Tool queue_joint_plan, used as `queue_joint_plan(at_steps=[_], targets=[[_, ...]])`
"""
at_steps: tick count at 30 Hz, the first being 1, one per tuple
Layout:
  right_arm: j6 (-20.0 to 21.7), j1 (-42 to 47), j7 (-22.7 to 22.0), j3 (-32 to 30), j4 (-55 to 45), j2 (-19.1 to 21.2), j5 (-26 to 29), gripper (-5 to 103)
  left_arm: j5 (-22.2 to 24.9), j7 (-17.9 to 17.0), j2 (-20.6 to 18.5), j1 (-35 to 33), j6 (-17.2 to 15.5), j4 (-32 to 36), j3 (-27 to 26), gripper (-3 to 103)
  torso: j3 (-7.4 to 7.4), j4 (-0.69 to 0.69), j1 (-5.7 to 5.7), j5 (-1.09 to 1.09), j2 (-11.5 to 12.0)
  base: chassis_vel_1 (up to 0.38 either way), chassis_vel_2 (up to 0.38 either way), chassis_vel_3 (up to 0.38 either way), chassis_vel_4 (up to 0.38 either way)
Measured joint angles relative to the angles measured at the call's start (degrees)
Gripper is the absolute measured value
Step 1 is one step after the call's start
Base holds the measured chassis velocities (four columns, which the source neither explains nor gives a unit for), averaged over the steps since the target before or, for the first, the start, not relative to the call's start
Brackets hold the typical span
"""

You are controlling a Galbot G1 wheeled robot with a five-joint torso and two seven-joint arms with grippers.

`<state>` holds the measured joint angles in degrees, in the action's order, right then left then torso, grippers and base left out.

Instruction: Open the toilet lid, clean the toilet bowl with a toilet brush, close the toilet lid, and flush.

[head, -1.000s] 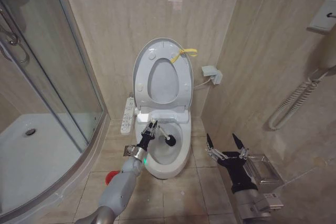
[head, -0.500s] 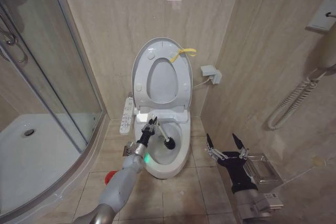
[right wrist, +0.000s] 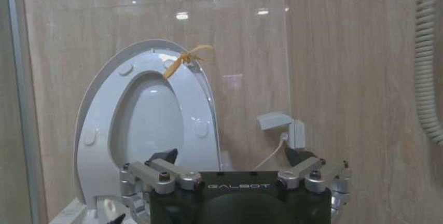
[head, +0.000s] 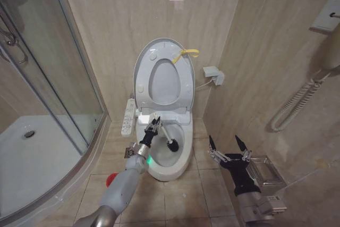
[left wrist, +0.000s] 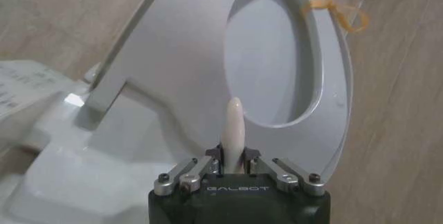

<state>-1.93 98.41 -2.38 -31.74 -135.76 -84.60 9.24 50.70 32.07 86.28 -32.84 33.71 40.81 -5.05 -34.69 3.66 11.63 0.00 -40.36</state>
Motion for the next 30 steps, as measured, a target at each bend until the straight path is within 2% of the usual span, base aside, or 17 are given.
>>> queue_joint_plan(at_steps=[1, 3, 4, 5, 6, 8, 10, 12, 18, 21, 22, 27, 30], targets=[[0.0, 0.0, 0.0, 0.0, 0.0, 0.0, 0.0, 100, 0.0, 0.0, 0.0, 0.0, 0.0, 0.0, 0.0, 20, 0.0, 0.0, 0.0, 0.0, 0.0, 0.0, 0.0, 0.0, 0.0], [0.0, 0.0, 0.0, 0.0, 0.0, 0.0, 0.0, 100, -3.45, 0.45, -0.19, 0.0, 0.76, -1.49, -0.61, 20, 0.01, 0.0, 0.0, 0.0, 0.0, 0.0, 0.0, 0.0, 0.0], [0.0, 0.0, 0.0, 0.0, 0.0, 0.0, 0.0, 100, -10.54, 1.27, -1.06, 0.04, 2.59, -3.57, -1.55, 20, 0.01, -0.04, 0.0, 0.01, -0.01, 0.0, 0.0, 0.0, 0.0], [0.0, 0.0, 0.0, 0.0, 0.0, 0.0, 0.0, 100, -13.89, 1.65, -1.59, 0.04, 3.36, -4.13, -1.96, 20, 0.02, -0.05, -0.01, 0.02, -0.01, 0.0, 0.0, 0.0, 0.0], [0.0, 0.0, 0.0, 0.0, 0.0, 0.0, 0.0, 100, -13.89, 1.65, -1.59, 0.04, 3.36, -4.13, -1.96, 20, 0.02, -0.05, -0.01, 0.02, -0.01, 0.0, 0.0, 0.0, 0.0], [0.0, 0.0, 0.0, 0.0, 0.0, 0.0, 0.0, 100, -20.22, 1.79, -2.56, -0.81, 3.98, -3.2, -2.95, 20, 0.03, -0.07, -0.02, 0.03, -0.03, 0.0, 0.0, 0.0, 0.0], [0.0, 0.0, 0.01, 0.0, 0.0, 0.0, 0.0, 100, -21.9, 1.07, -3.03, -1.94, 3.92, -0.77, -3.12, 20, 0.02, -0.03, -0.01, 0.01, -0.02, 0.0, 0.0, 0.0, 0.0], [0.0, 0.0, 0.0, 0.0, 0.0, 0.0, 0.0, 100, -21.47, 0.15, -3.11, -2.7, 3.35, 1.59, -2.83, 20, 0.0, 0.04, -0.01, -0.02, -0.01, 0.0, 0.0, 0.0, 0.0], [0.0, 0.0, 0.0, 0.0, 0.0, 0.0, 0.0, 100, -17.39, -1.4, -3.35, -4.25, 0.45, 5.75, -0.97, 20, -0.01, 0.06, 0.0, -0.02, 0.0, 0.0, 0.0, 0.0, 0.0], [0.0, 0.0, 0.0, 0.0, 0.0, 0.0, 0.0, 100, -13.54, -3.34, -4.23, -6.82, -1.05, 8.75, -0.24, 20, 0.0, -0.01, 0.0, 0.0, 0.0, 0.0, 0.0, 0.0, 0.0], [0.0, 0.0, 0.0, 0.0, 0.0, 0.0, 0.0, 100, -10.94, -3.98, -4.34, -7.71, -1.06, 9.45, -0.23, 19, -0.01, -0.02, 0.0, -0.01, 0.0, 0.0, 0.0, 0.0, 0.0], [0.0, 0.0, 0.0, 0.0, 0.0, 0.0, 0.0, 100, -7.24, -4.9, -4.26, -9.51, -0.97, 11.02, -0.85, 19, -0.01, 0.02, 0.0, -0.01, 0.0, 0.0, 0.0, 0.0, 0.0], [0.0, 0.0, 0.0, 0.0, 0.0, 0.0, 0.0, 100, -3.01, -7.39, -4.56, -12.82, -3.08, 15.74, -0.96, 19, -0.01, 0.0, 0.0, 0.01, 0.0, 0.0, 0.0, 0.0, 0.0]])
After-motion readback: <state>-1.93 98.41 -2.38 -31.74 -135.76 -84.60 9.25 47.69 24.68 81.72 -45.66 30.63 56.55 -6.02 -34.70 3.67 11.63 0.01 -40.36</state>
